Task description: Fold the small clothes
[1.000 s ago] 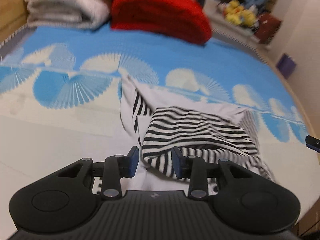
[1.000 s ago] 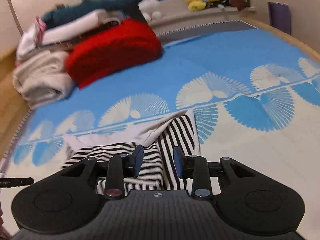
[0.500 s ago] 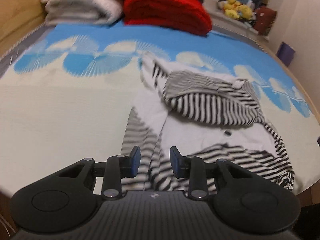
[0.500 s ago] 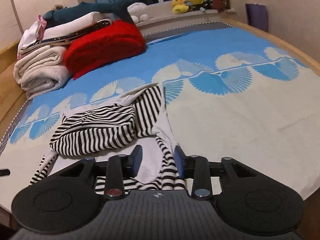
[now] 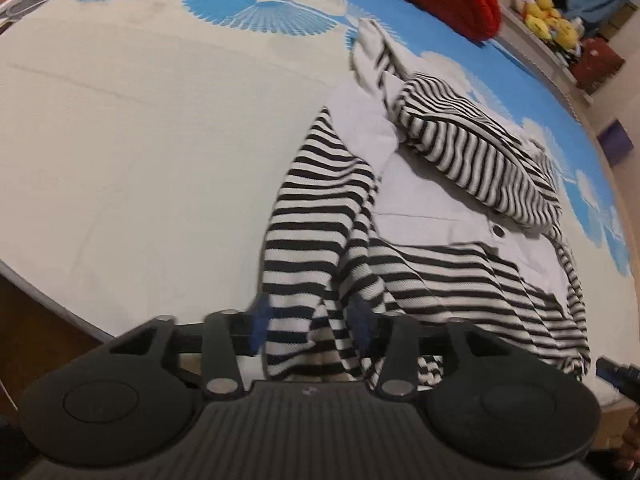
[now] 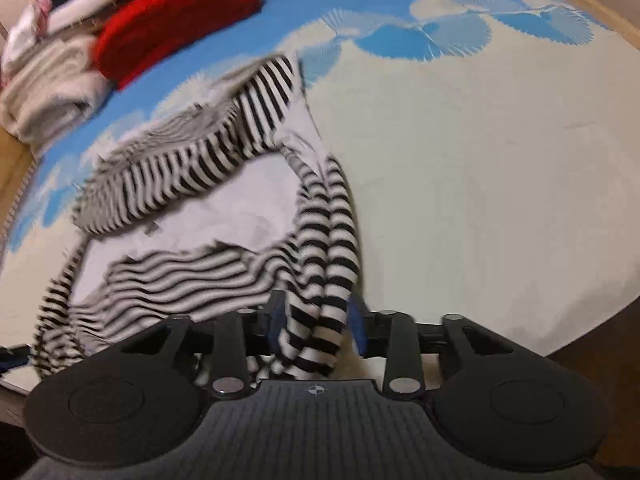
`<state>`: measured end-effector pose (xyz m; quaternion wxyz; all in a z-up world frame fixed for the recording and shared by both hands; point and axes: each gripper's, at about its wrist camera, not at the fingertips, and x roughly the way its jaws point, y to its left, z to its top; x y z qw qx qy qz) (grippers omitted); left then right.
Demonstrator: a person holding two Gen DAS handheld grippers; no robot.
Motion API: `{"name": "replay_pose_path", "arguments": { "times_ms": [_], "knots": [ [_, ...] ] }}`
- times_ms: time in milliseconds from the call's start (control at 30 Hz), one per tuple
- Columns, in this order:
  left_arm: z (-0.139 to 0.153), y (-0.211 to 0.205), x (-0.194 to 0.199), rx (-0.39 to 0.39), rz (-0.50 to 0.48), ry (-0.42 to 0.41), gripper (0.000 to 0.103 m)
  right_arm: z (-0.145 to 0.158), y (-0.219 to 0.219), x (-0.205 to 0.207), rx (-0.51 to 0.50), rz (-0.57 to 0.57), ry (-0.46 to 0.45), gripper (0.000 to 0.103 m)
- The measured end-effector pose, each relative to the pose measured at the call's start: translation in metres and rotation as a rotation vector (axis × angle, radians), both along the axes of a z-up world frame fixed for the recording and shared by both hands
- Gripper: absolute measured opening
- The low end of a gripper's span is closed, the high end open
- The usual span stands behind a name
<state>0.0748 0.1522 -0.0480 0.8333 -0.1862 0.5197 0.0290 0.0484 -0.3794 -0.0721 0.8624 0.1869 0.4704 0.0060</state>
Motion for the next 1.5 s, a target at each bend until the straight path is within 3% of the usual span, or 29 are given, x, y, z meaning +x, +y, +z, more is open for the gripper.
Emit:
{"name": "replay_pose_path", "arguments": {
  "times_ms": [33, 100, 267, 567, 600, 633, 667, 700, 733, 767, 900, 1000, 1333, 1500],
  "knots": [
    [0.000, 0.002, 0.001, -0.015, 0.014, -0.006, 0.071, -0.004, 0.001, 0.002, 0.011, 0.001, 0.011, 0.041],
    [0.000, 0.004, 0.004, -0.036, 0.043, -0.015, 0.081, -0.010, 0.003, 0.005, 0.031, 0.008, 0.033, 0.043],
    [-0.015, -0.003, 0.016, -0.107, 0.051, 0.033, 0.083, -0.022, 0.009, 0.012, 0.040, 0.025, 0.085, 0.048],
    [-0.045, -0.013, 0.022, -0.043, 0.064, 0.123, 0.078, -0.033, 0.020, 0.018, 0.001, 0.064, 0.113, 0.048],
    [-0.045, -0.014, 0.022, -0.030, 0.054, 0.120, 0.068, -0.034, 0.020, 0.017, 0.005, 0.064, 0.112, 0.047],
    [-0.044, -0.015, 0.022, -0.023, 0.038, 0.117, 0.047, -0.034, 0.020, 0.017, 0.009, 0.067, 0.109, 0.042],
    [-0.044, -0.015, 0.022, -0.029, 0.021, 0.118, 0.032, -0.034, 0.020, 0.016, 0.015, 0.075, 0.104, 0.030],
    [-0.045, -0.015, 0.021, -0.047, 0.004, 0.119, 0.008, -0.033, 0.021, 0.016, 0.019, 0.081, 0.097, 0.022],
    [-0.044, -0.016, 0.020, -0.057, -0.005, 0.110, 0.009, -0.031, 0.021, 0.015, 0.018, 0.084, 0.087, 0.009],
    [-0.040, -0.017, 0.018, -0.045, -0.011, 0.094, 0.008, -0.029, 0.020, 0.014, 0.020, 0.084, 0.077, 0.005],
    [-0.023, -0.016, 0.010, -0.068, -0.004, 0.036, 0.008, -0.015, 0.006, 0.006, 0.089, 0.037, 0.038, 0.004],
    [-0.027, -0.017, 0.010, -0.057, -0.010, 0.066, 0.011, -0.020, -0.002, 0.006, 0.082, 0.012, 0.073, 0.005],
    [-0.037, -0.024, 0.012, 0.026, -0.019, 0.117, 0.041, -0.032, 0.015, 0.012, 0.000, 0.071, 0.128, 0.035],
    [-0.039, -0.024, 0.011, 0.036, -0.020, 0.126, 0.042, -0.034, 0.019, 0.014, -0.015, 0.085, 0.148, 0.041]
  ]
}}
